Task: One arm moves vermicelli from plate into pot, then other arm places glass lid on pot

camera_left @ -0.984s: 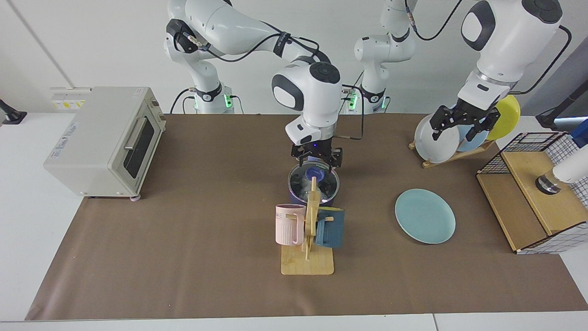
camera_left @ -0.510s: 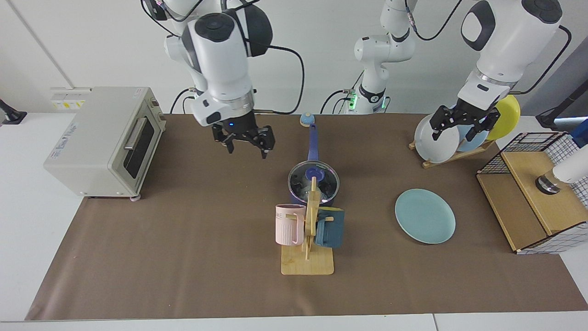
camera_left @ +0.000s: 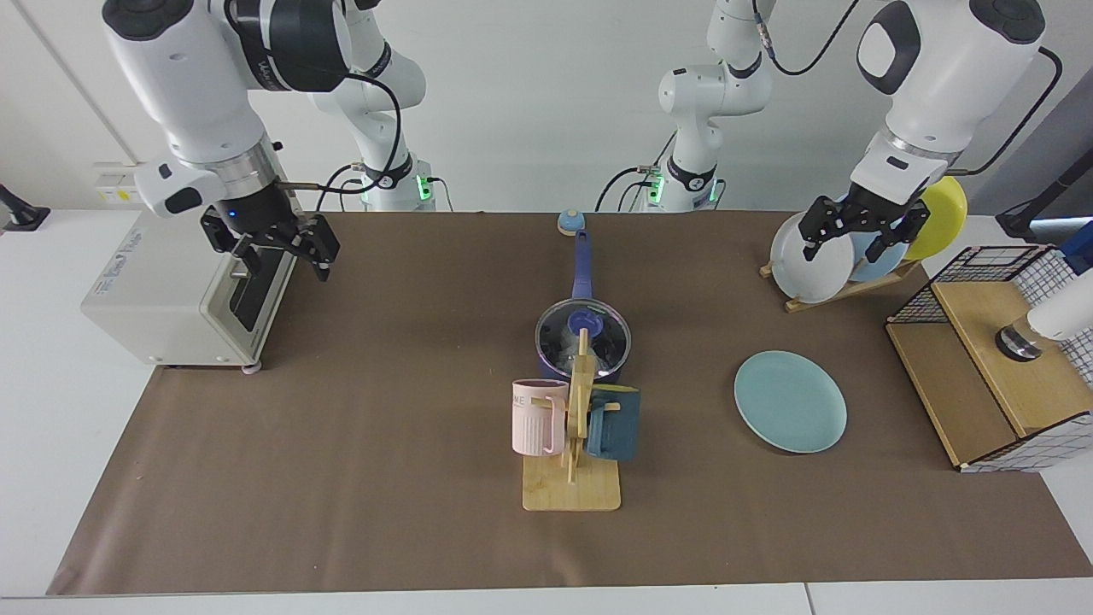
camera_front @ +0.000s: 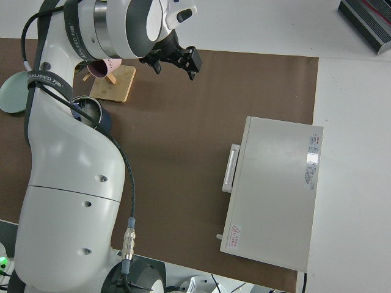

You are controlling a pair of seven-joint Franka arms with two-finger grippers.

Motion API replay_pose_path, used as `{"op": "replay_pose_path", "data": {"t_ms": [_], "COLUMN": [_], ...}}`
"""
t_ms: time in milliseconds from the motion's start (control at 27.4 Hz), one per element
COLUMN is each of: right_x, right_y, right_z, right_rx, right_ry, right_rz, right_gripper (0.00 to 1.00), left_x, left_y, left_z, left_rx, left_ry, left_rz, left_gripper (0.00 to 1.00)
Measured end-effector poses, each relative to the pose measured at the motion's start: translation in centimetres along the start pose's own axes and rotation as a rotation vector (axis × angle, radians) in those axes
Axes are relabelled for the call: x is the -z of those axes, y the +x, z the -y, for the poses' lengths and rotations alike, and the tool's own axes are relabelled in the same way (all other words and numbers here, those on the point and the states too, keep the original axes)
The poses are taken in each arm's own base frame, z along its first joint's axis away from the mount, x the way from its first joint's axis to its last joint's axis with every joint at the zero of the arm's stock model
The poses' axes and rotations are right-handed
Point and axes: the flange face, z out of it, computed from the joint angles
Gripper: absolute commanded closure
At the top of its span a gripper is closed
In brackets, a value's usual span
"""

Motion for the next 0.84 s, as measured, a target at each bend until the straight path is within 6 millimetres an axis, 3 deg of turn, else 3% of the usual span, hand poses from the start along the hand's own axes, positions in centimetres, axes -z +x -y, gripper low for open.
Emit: {"op": "replay_pose_path", "data": {"t_ms": [255, 547, 839], "right_x": [2.7, 4.0, 3.4], "right_y": [-3.6, -9.0, -9.8], "right_z": [-4.3, -6.2, -6.5], "right_rx": [-0.001, -0.015, -0.019], "right_ry": [0.008, 0.027, 0.03], "right_rz": [-0.003, 0.0, 0.0], "right_gripper": [0.0, 0.0, 0.0], "left_x": [0.0, 0.0, 0.0], "left_y": [0.0, 0.0, 0.0], "left_z": [0.0, 0.0, 0.0], "left_rx": [0.0, 0.0, 0.0], "left_ry": [0.0, 0.0, 0.0], "left_rz": [0.0, 0.0, 0.0], "left_gripper": [0.0, 0.0, 0.0]}}
